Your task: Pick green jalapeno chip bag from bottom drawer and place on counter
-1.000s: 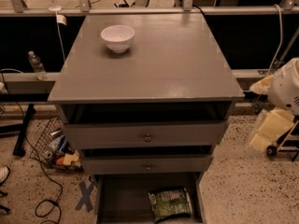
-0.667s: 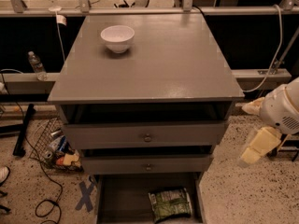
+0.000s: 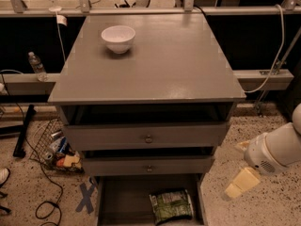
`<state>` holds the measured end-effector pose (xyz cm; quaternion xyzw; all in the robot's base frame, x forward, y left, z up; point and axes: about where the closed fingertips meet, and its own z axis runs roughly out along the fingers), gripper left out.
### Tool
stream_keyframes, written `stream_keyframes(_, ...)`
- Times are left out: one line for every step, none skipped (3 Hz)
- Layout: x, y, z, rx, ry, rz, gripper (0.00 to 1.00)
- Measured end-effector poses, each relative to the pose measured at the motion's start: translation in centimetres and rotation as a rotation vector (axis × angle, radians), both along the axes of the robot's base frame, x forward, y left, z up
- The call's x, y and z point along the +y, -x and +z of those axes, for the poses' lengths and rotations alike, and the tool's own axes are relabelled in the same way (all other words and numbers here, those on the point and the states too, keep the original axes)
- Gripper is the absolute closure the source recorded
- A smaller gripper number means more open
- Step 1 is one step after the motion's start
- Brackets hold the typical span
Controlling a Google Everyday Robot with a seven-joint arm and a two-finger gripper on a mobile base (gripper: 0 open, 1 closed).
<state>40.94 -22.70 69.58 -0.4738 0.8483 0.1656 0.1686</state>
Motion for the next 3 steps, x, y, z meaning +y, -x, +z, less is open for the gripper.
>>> stream_keyframes(0.0, 0.0, -0.1, -0.001, -0.006, -0.004, 0.0)
stream_keyframes(-0.3, 0.5, -3.5, 0.045, -0.011, -0.021, 0.0)
stream_keyframes(-0.8, 1.1, -8.9, 0.145, -0.024, -0.037, 0.0)
